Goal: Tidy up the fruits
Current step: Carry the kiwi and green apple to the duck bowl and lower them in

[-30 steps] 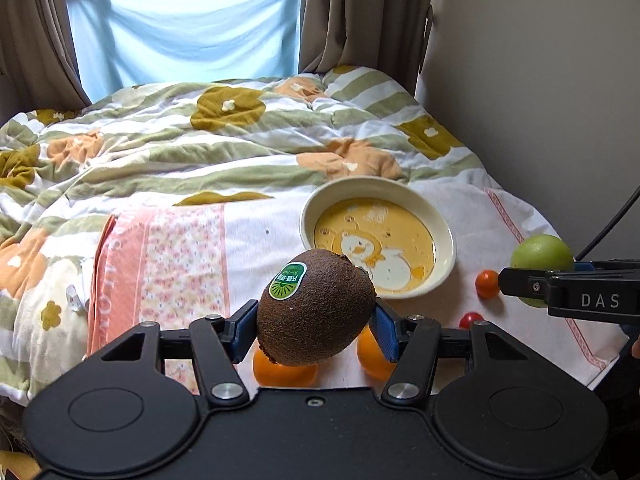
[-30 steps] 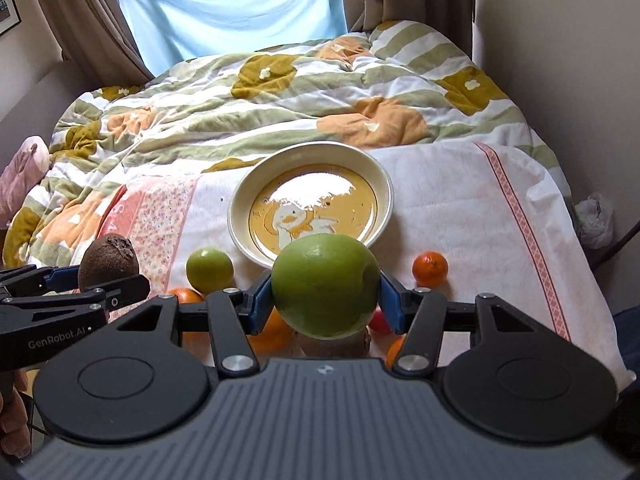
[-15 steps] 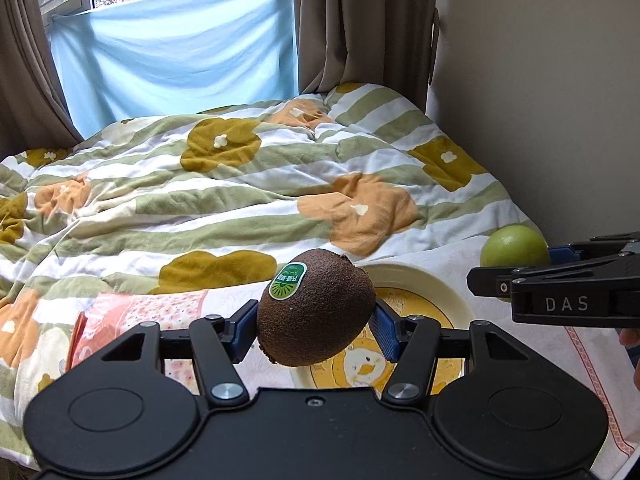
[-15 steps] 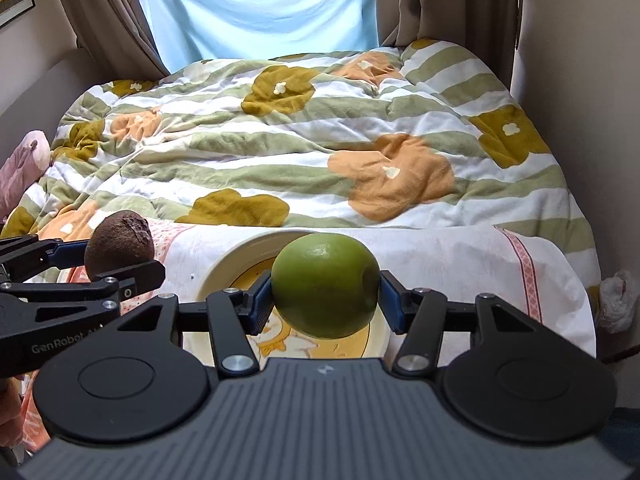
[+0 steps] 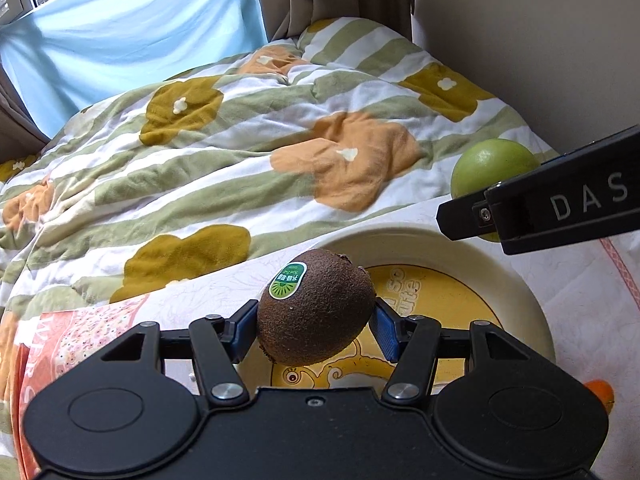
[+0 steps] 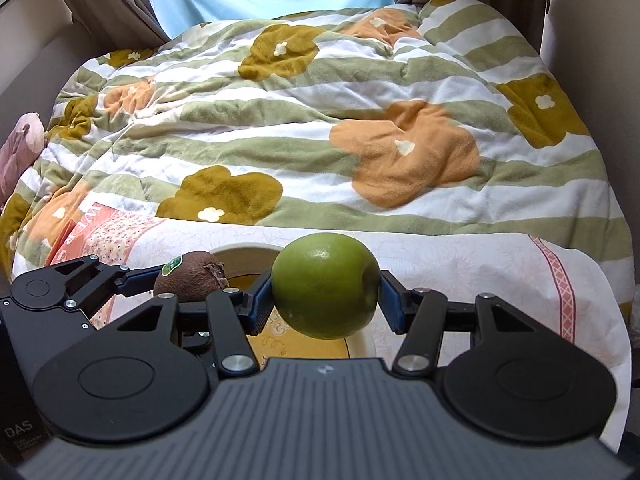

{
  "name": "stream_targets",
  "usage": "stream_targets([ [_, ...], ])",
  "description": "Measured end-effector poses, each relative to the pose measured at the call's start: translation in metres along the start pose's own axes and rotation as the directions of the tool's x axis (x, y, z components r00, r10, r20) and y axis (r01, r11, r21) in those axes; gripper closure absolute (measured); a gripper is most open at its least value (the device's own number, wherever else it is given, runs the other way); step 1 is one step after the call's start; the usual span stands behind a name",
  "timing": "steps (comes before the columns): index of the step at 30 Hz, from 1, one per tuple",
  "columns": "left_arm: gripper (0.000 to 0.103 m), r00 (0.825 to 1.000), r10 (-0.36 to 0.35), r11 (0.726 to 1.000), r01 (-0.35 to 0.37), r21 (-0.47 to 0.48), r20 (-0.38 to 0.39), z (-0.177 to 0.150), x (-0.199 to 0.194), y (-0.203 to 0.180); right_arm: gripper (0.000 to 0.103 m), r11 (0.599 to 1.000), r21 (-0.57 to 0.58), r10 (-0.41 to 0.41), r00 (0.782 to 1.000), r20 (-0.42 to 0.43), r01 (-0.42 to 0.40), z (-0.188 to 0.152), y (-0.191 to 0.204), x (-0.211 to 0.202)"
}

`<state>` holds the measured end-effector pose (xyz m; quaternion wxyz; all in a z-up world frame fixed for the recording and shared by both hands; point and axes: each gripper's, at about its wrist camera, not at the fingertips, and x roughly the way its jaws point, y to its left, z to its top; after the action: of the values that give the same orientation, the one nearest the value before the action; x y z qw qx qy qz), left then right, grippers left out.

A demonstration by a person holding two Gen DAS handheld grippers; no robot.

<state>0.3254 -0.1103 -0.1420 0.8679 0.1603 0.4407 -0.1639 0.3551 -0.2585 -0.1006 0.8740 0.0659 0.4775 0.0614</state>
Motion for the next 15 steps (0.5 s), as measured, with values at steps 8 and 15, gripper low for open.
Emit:
stream_targets([
  [8,0.033,1.0,0.013,0.999,-0.013,0.044,0.006,0.0,0.011,-0.009,0.034,1.0,0.005,0.017,0.999,-0.027,-0.017,-0.001,-0.006,0.012],
  [15,0.001,0.999,0.014,0.999,-0.015,0.039,0.039,0.002,-0.005,-0.004,0.034,1.0,0.009,0.019,0.999,-0.028,-0.019,-0.001,-0.007,0.009],
])
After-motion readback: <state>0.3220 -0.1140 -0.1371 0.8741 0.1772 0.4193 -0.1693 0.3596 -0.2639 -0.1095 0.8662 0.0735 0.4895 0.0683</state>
